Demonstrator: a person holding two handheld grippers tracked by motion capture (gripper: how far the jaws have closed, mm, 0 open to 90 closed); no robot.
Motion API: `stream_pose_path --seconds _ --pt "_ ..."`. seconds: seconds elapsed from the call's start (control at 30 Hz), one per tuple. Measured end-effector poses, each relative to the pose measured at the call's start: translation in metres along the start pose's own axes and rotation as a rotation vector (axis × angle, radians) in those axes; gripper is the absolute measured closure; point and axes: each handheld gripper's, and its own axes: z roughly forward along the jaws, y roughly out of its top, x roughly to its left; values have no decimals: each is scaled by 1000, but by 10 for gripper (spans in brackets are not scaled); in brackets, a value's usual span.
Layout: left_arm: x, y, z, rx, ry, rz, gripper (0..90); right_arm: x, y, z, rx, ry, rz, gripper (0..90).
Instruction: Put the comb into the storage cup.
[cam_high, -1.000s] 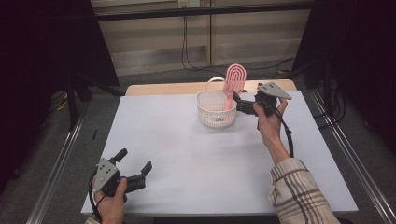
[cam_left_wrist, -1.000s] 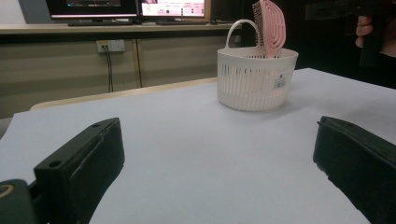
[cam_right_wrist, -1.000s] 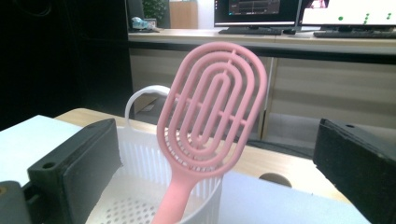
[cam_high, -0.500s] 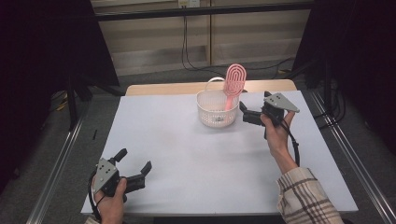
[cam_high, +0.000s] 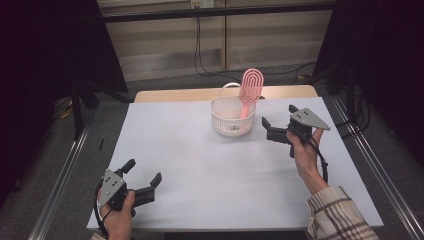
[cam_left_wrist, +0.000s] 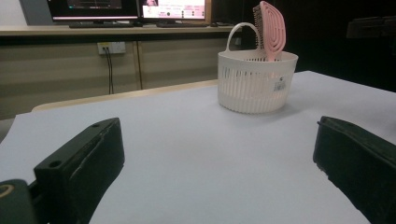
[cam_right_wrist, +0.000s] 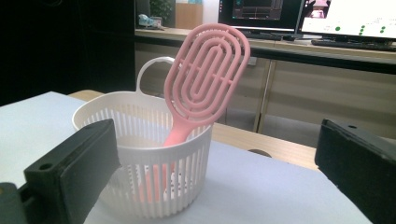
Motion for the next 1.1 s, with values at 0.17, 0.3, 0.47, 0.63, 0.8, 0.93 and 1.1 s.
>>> stream_pose_path --seconds 0.17,0.3,0.47,0.63,0.8,0.93,1.1 --pt "0 0 0 -1 2 -2 21 1 1 -8 -2 10 9 0" --pt "0 0 0 0 4 -3 21 2 0 -14 2 4 -4 0" --pt "-1 0 0 2 3 2 22 1 -8 -23 16 18 -12 0" --pt "-1 0 0 3 1 6 22 -2 -15 -34 19 17 -13 0" --pt "-1 0 1 -2 27 0 25 -3 -20 -45 23 -6 -15 4" --pt "-2 1 0 -5 26 0 24 -5 -23 -55 27 -17 -9 7" --pt "-1 0 0 -6 27 0 24 -8 -27 -69 26 -36 8 8"
